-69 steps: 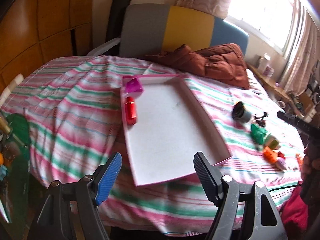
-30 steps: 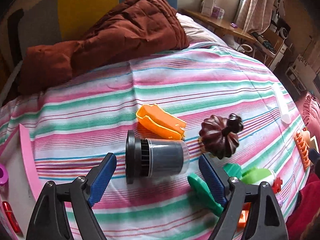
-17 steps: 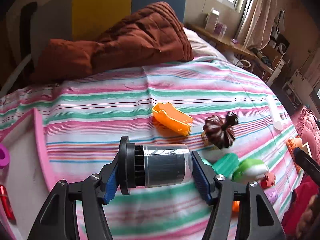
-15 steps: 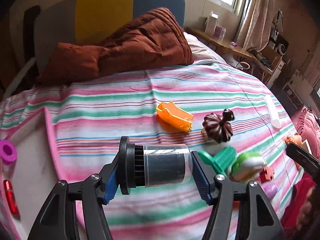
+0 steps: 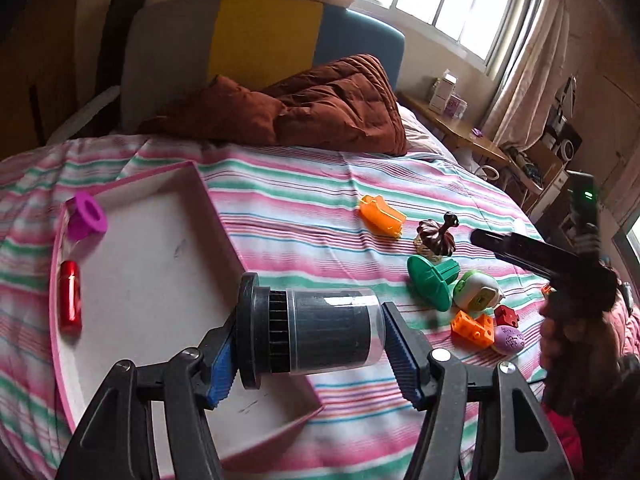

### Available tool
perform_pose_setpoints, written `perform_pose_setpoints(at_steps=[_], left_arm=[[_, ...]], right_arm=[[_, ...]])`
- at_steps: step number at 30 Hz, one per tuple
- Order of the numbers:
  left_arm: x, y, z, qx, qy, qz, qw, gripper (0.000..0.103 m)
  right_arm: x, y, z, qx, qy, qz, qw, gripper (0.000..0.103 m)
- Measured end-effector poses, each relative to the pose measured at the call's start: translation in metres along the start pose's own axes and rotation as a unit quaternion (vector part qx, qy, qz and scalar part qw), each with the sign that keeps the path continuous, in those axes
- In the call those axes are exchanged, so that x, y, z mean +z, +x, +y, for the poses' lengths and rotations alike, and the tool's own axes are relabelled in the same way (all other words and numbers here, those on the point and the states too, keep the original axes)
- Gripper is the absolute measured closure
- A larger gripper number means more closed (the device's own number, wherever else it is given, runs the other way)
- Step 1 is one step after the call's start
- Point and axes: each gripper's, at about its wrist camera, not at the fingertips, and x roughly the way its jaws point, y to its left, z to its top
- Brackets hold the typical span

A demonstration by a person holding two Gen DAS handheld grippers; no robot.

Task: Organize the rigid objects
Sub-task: 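Grasp the dark brown knob with the right gripper, then lower the black-and-clear cup into the tray and open the left gripper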

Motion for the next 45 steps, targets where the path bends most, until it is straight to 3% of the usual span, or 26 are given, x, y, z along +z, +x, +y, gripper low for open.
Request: perform_pose_setpoints(at_steps=[7, 9, 10, 17, 26, 32, 38, 45], left_arm=[[-0.01, -0.022, 0.024, 0.005, -0.03, -0.013, 0.9994, 0.038], [-0.012, -0.026, 0.03, 0.006, -0.037, -0.015, 0.9992, 0.038], [-0.014, -0.028, 0.033, 0.005, -0.04, -0.016, 0.9991, 0.038], [-0.02, -0.042, 0.045, 0.018, -0.044, -0.027, 0.9985, 0.038], [-0.028, -0.063, 0.06, 0.053, -0.048, -0.044, 0.9965, 0.038], [-0.04, -0.075, 0.067, 0.075, -0.053, -0.046, 0.9947, 0.038], [-0.052, -0.083, 0.071, 0.093, -0.052, -0.043, 0.9934, 0.038], [-0.061, -0.088, 0.073, 0.103, -0.053, -0.039, 0.9926, 0.038]], right_arm=[[0.025, 0.047, 0.015, -0.043, -0.019, 0.02, 0.999, 0.049], [0.029, 0.061, 0.015, -0.055, -0.018, 0.033, 0.998, 0.076], [0.03, 0.063, 0.017, -0.068, -0.028, 0.023, 0.997, 0.08], [0.033, 0.04, 0.034, -0.08, -0.063, -0.009, 0.995, 0.081], [0.009, -0.026, 0.088, -0.016, -0.143, -0.05, 0.988, 0.081], [-0.038, -0.04, 0.114, 0.027, -0.194, -0.025, 0.98, 0.081], [-0.078, -0.034, 0.117, 0.034, -0.211, 0.007, 0.977, 0.081], [-0.096, -0.027, 0.106, 0.03, -0.207, 0.017, 0.978, 0.081]])
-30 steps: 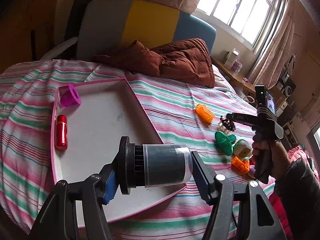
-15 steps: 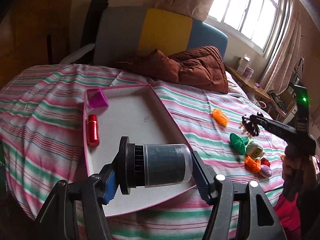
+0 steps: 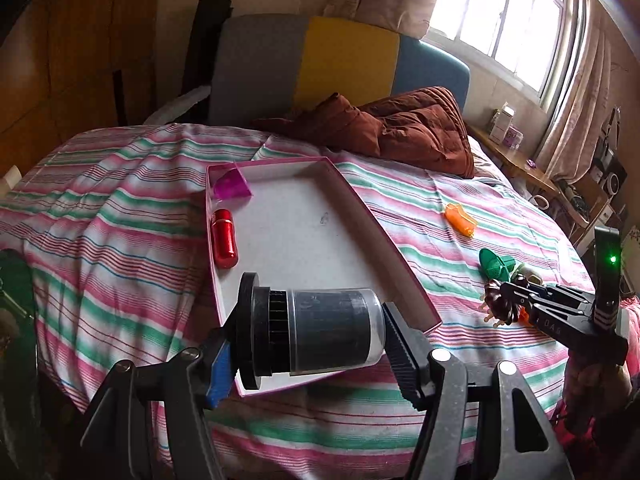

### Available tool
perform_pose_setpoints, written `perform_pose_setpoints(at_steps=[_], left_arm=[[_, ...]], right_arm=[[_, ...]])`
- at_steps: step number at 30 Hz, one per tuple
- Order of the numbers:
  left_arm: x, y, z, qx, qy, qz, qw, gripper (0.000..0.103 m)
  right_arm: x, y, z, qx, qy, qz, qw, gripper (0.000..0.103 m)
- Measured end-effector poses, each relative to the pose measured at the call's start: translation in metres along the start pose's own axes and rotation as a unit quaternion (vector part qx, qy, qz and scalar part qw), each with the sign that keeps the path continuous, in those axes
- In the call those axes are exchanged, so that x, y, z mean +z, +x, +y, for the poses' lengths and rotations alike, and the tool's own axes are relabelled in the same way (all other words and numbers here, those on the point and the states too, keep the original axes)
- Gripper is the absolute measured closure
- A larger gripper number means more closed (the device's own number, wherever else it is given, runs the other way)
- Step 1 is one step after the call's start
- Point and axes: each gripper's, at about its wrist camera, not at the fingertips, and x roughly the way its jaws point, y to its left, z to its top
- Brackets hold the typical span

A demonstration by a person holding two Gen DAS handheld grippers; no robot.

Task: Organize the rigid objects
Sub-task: 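Lower the black-and-clear cup into the tray and open the left gripper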

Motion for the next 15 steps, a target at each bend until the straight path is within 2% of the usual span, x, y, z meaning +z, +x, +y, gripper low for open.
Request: perform_pose_setpoints(at_steps=[6, 15], left_arm=[[-0.004, 0.001, 0.003, -0.002, -0.006, 0.007, 1.0, 0.038], [0.001, 0.013, 0.031, -0.032, -0.06, 0.038, 0.997, 0.038]], right_arm=[[-0.011, 0.003, -0.003, 0.001, -0.005, -0.002, 1.0, 0.081], [-0.013, 0.003, -0.008, 0.012, -0.002, -0.013, 1.0, 0.081]])
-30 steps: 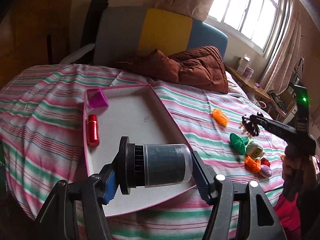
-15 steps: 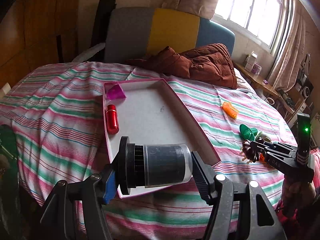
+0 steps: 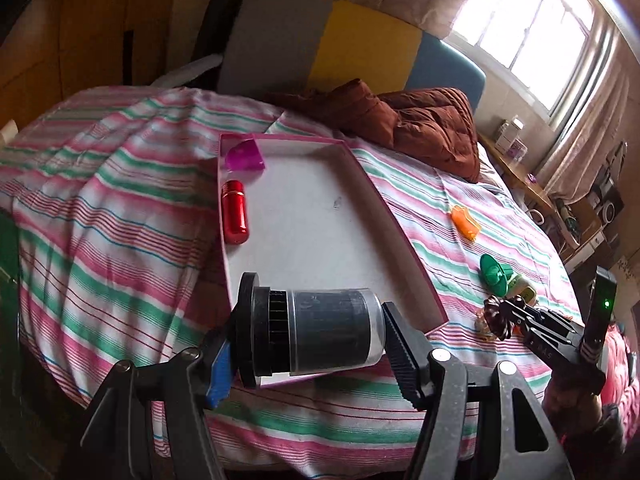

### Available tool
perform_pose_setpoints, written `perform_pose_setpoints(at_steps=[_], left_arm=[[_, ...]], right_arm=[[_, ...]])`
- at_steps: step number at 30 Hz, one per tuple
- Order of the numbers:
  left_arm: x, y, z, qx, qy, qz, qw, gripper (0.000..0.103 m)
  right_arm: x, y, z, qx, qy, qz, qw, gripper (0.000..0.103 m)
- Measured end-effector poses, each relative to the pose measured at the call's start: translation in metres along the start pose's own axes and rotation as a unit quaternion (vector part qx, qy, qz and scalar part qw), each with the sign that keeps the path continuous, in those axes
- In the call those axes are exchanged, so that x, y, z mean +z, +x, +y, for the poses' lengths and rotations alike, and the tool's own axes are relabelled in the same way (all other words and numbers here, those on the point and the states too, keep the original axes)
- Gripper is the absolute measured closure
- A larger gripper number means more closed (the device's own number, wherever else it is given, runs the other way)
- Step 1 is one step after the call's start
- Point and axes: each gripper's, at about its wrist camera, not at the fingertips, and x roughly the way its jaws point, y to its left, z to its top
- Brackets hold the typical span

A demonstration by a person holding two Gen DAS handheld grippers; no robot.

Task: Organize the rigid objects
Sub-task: 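Lower the black-and-clear cup into the tray and open the left gripper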

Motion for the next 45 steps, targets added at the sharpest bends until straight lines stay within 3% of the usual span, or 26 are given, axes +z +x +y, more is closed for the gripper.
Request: perform_pose_setpoints(at_steps=[10, 14, 19, 23, 27, 31, 38, 45], left_arm=[[0.016, 0.035, -0.01, -0.024, 0.017, 0.034, 0.999, 0.038], [0.029, 0.057, -0.013, -0.012, 0.034, 0.044, 0.9984, 0.038], [0.04, 0.085, -0.003, 0.058, 0.056, 0.055, 0.9953, 0.038], [0.043, 0.092, 0.004, 0.048, 0.05, 0.062, 0.9957, 0.037], [0.039, 0.083, 0.006, 0.049, 0.046, 0.048, 0.9966, 0.028], [0.032, 0.065, 0.008, 0.055, 0.033, 0.027, 0.9976, 0.027], [0.004, 0.022, -0.004, 0.103, 0.046, -0.017, 0.9935, 0.027], [-0.02, -0.003, -0.017, 0.13, 0.067, -0.032, 0.9888, 0.027]], right_arm=[[0.002, 0.002, -0.001, 0.006, 0.005, 0.003, 1.0, 0.081], [0.002, 0.002, -0.002, 0.007, 0.008, 0.004, 1.0, 0.081], [0.002, 0.002, -0.001, 0.007, 0.007, 0.004, 1.0, 0.081], [0.003, 0.002, -0.002, 0.008, 0.008, 0.004, 1.0, 0.081], [0.002, 0.002, -0.002, 0.007, 0.008, 0.004, 1.0, 0.081], [0.003, 0.003, -0.002, 0.005, 0.007, 0.004, 1.0, 0.081], [0.002, 0.002, 0.0, 0.001, 0.007, 0.003, 1.0, 0.081], [0.001, 0.003, 0.002, -0.005, 0.003, 0.0, 1.0, 0.081]])
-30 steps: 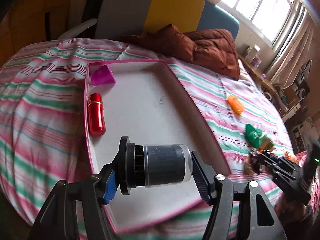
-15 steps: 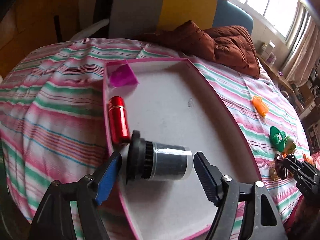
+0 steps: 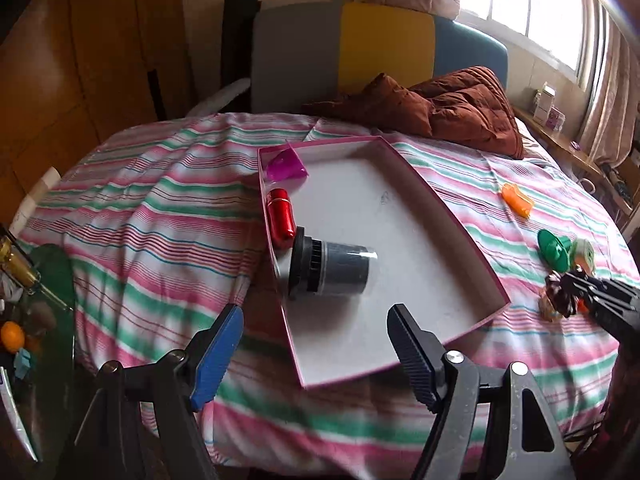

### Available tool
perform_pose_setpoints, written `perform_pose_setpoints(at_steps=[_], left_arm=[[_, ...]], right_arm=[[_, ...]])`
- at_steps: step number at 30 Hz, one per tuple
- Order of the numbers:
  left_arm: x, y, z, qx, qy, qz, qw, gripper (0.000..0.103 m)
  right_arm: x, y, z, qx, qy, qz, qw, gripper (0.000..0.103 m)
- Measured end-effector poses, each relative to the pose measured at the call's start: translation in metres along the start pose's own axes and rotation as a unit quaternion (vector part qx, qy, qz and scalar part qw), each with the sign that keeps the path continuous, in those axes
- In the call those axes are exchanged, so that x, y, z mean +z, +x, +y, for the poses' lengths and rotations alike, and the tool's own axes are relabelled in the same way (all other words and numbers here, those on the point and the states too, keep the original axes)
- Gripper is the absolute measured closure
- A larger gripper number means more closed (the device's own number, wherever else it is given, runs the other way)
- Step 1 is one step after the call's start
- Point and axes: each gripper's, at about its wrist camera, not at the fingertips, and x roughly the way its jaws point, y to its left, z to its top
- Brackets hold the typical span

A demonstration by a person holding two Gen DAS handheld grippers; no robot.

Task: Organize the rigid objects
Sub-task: 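Lower the black-and-clear cup into the tray and open the left gripper, then carry the dark brown knob into the tray and open the right gripper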

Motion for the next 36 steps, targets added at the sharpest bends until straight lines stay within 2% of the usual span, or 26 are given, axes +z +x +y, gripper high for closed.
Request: perform_pose_setpoints(at_steps=[12, 25, 31, 36], left_arm=[[-0.008, -0.013, -0.007, -0.006, 0.011, -0.005, 0.9999, 0.027], [-0.013, -0.015, 0.006, -0.011, -0.005, -0.005, 0.9999, 0.027], [-0.015, -0.014, 0.014, -0.01, -0.011, -0.006, 0.9999, 0.027], [-0.016, -0.012, 0.021, -0.014, -0.022, -0.004, 0.9997, 0.027]], right_arm=[[0.0, -0.001, 0.002, -0.006, 0.0, -0.004, 1.0, 0.081], [0.003, -0.002, 0.001, -0.01, 0.023, 0.003, 1.0, 0.082], [0.015, -0.01, 0.008, -0.007, 0.024, -0.009, 1.0, 0.082], [0.038, -0.017, 0.024, 0.012, 0.019, -0.023, 0.999, 0.082]])
